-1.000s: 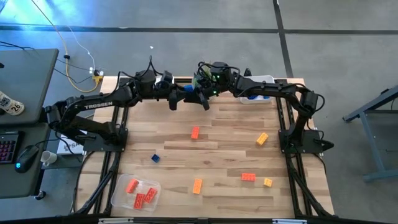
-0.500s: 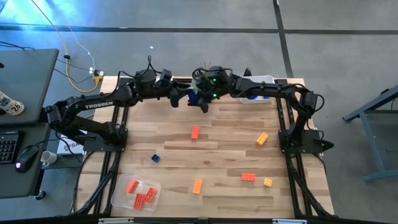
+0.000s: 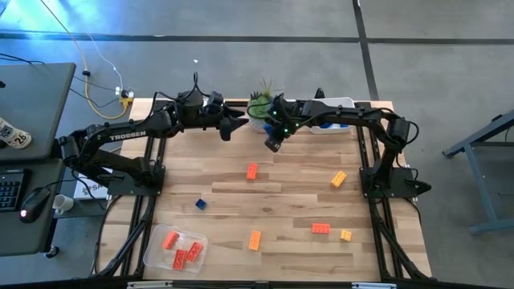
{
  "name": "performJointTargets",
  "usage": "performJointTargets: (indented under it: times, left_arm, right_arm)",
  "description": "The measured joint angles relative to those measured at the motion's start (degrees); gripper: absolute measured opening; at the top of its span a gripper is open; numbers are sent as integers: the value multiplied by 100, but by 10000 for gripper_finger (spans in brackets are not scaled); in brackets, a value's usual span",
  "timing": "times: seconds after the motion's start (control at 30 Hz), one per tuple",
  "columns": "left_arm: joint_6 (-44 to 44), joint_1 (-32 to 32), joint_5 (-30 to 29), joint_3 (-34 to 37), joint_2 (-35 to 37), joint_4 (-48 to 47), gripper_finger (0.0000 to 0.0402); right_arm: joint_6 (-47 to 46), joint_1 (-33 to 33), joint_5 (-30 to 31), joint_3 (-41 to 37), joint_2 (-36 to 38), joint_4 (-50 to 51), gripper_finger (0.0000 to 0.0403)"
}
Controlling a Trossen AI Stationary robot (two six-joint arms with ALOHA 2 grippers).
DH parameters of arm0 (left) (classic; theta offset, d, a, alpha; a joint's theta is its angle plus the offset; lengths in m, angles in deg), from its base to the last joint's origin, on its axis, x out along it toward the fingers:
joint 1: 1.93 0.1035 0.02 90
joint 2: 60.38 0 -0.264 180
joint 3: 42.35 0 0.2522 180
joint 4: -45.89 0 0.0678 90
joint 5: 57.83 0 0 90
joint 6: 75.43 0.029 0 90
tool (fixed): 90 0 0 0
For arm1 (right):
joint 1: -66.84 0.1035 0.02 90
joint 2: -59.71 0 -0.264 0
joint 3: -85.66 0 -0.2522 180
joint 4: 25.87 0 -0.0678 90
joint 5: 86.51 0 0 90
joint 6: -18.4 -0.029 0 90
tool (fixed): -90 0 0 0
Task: Sort & place blocks by color
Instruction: Put the blue game piece into the right white bin
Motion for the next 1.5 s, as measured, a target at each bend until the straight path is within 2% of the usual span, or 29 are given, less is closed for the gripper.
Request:
performJointTargets:
  times: [0.57,0.8,1.0,1.23,1.3,1.5]
  left_arm:
    - [319,0,-7,0,-1,-9,216]
    - [806,0,-20,0,0,-9,216]
    - [1039,0,-26,0,0,-11,216]
    - [1054,-4,-408,0,-1,-15,216]
    - [1052,-2,-451,0,0,-17,216]
    - [1052,-2,-452,0,-1,-37,216]
  right_arm:
    - [308,0,2176,0,2,2033,79]
    - [270,-32,3110,-65,110,3111,79]
    - [-18,-424,3253,-872,995,2910,79]
    - [-249,-1243,3063,-1639,2057,1554,79]
    - [-335,-1477,3027,-1749,2184,1118,84]
    - [-600,-2237,2281,-1940,2062,278,92]
